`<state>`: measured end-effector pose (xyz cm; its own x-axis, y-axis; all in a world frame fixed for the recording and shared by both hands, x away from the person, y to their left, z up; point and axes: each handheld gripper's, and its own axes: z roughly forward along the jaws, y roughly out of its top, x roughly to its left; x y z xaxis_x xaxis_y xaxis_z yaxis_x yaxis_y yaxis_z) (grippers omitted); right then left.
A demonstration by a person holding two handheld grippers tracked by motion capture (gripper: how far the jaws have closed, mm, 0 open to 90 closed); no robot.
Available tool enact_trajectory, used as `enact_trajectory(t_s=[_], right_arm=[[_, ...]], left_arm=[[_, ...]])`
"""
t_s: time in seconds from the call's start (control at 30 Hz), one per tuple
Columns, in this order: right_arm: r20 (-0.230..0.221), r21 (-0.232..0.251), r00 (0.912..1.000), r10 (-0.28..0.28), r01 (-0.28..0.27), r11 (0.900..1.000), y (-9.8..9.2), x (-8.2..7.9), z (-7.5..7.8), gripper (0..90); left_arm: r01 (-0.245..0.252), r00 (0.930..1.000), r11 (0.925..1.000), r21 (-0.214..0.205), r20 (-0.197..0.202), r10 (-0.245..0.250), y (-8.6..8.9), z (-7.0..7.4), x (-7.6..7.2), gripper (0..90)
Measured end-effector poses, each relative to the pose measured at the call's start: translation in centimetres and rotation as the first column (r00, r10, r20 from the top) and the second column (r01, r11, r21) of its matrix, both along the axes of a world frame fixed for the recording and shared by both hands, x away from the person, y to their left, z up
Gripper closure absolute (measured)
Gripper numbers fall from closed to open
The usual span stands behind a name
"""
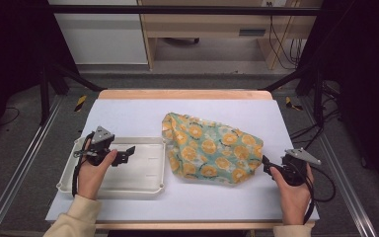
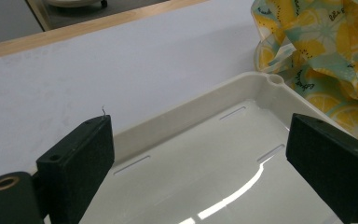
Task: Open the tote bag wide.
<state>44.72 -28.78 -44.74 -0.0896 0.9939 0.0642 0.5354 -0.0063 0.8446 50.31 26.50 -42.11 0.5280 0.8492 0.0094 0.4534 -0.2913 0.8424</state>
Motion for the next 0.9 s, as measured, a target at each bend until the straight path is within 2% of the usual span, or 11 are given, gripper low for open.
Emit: enact_trajectory(t_s=[0.1,0.13,0.2,0.37,0.53,0.57,0.67,0.8,0.87,0.9], right_arm=[[0.022,0.005,0.9997,0.012,-0.012,0.9999,0.1,-0.2,0.6,25.9],[0.022,0.005,0.9997,0.012,-0.012,0.9999,0.1,-0.2,0.6,25.9],[0.049,-0.004,0.9983,0.031,-0.031,0.9995,0.5,-0.3,1.2,30.2],[0.068,-0.004,0.9961,0.057,-0.056,0.9984,1.1,-0.6,2.2,32.6],[0.085,-0.011,0.9932,0.079,-0.078,0.9969,1.4,-0.7,3.6,31.4],[0.100,-0.015,0.9899,0.101,-0.100,0.9949,1.8,-0.8,4.6,29.6],[0.106,-0.021,0.9831,0.150,-0.148,0.9887,2.8,-0.7,5.9,24.8],[0.106,-0.031,0.9756,0.192,-0.190,0.9813,4.7,0.3,7.0,21.1],[0.076,-0.043,0.9755,0.206,-0.204,0.9781,5.6,1.6,7.2,18.1],[0.076,-0.043,0.9755,0.206,-0.204,0.9781,5.6,1.6,7.2,18.1]], left_arm=[[0.004,1.0000,1.0000,-0.001,0.000,-0.004,0.0,0.0,0.0,7.7],[0.004,1.0000,1.0000,-0.001,0.000,-0.004,0.0,0.0,0.0,7.7],[0.009,1.0000,1.0000,-0.001,0.002,-0.009,-0.1,0.0,0.0,7.8],[0.022,0.9998,0.9998,0.003,0.005,-0.022,-0.4,0.0,-0.1,8.1],[0.028,0.9995,0.9995,0.015,0.013,-0.029,-0.6,0.1,-0.1,8.2],[0.031,0.9993,0.9994,0.013,0.018,-0.032,-0.7,0.2,-0.2,8.3],[0.039,0.9991,0.9990,0.019,0.016,-0.039,-0.8,0.2,-0.3,8.3],[0.053,0.9984,0.9983,0.023,0.019,-0.054,-1.0,0.3,-0.3,8.3],[0.059,0.9981,0.9981,0.020,0.017,-0.059,-1.2,0.3,-0.4,8.3],[0.059,0.9981,0.9981,0.020,0.017,-0.059,-1.2,0.3,-0.4,8.3]])
